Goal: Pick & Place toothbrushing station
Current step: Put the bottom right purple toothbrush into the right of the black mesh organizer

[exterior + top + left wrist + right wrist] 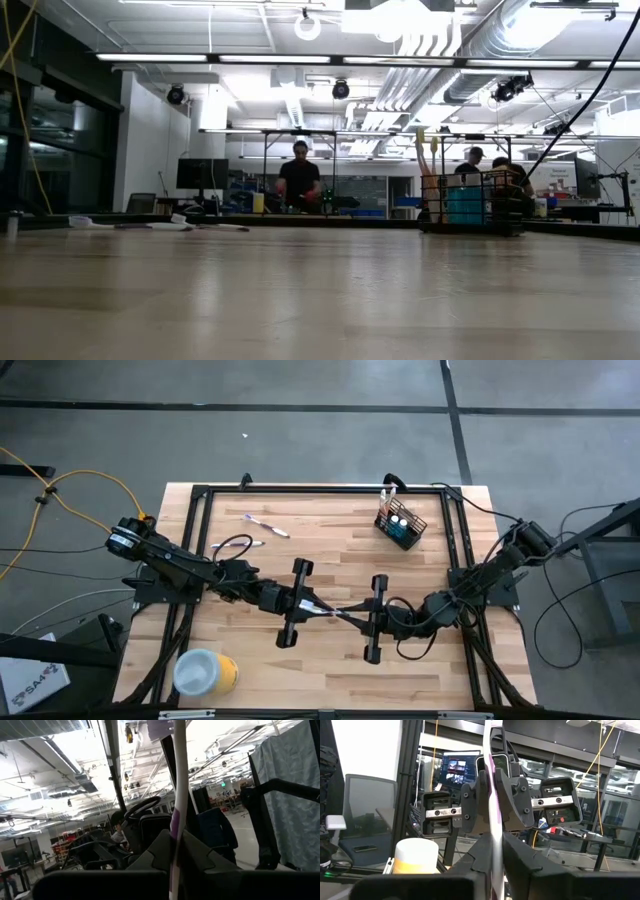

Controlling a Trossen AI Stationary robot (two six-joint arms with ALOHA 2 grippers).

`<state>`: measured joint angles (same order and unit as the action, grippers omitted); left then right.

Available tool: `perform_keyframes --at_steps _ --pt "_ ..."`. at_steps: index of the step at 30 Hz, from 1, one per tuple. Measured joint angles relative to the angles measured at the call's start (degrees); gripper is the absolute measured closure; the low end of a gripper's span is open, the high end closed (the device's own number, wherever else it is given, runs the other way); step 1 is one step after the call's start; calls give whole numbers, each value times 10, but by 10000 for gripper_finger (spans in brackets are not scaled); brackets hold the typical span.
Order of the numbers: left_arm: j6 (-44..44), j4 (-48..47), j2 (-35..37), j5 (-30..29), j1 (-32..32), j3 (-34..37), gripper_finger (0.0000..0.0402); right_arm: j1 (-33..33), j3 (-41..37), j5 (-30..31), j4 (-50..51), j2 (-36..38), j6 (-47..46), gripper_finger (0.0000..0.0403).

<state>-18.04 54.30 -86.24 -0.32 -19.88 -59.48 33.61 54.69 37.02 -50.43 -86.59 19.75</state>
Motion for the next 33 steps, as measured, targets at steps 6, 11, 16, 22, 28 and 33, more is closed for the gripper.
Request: perform_keyframes --at_steps 6,11,16,22,28,33 --pt "17 -4 0 -5 0 0 390 4 0 22 0 0 4 309" --pt "46 -33 0 -37 1 0 391 43 0 197 1 3 94 273" --pt "77 -92 0 -37 -1 0 391 82 0 270 -17 12 105 255" --pt "84 -156 0 -43 1 0 392 104 0 289 -17 29 67 255" --pt "98 -190 0 4 11 0 392 98 0 252 38 29 -29 264" --pt "124 -210 0 20 28 0 392 83 0 180 100 28 -125 266"
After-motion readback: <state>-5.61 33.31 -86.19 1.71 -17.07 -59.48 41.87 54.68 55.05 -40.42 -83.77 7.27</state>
